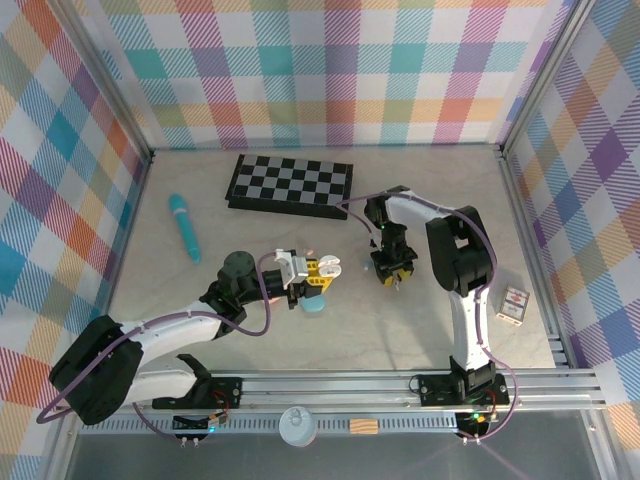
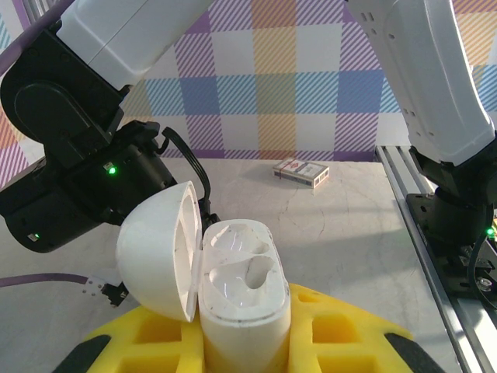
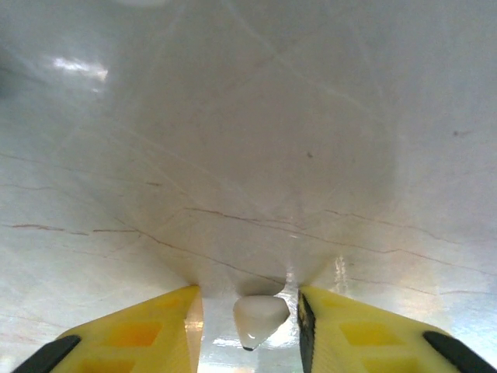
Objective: Insert the wireless bluetooth earbuds into the charging case
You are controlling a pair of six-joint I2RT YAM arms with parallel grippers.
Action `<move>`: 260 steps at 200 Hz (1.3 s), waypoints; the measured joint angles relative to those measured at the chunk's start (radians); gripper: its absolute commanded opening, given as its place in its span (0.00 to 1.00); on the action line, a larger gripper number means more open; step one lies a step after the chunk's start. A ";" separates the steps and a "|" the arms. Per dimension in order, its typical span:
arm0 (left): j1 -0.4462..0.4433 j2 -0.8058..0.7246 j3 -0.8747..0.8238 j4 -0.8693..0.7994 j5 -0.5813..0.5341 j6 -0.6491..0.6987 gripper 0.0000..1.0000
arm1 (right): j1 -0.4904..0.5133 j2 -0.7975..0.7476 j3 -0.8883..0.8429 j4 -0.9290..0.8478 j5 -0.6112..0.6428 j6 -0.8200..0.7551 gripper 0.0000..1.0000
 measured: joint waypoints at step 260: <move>-0.005 0.195 0.043 0.079 -0.108 -0.031 0.00 | 0.000 -0.264 -0.024 0.084 -0.053 0.031 0.23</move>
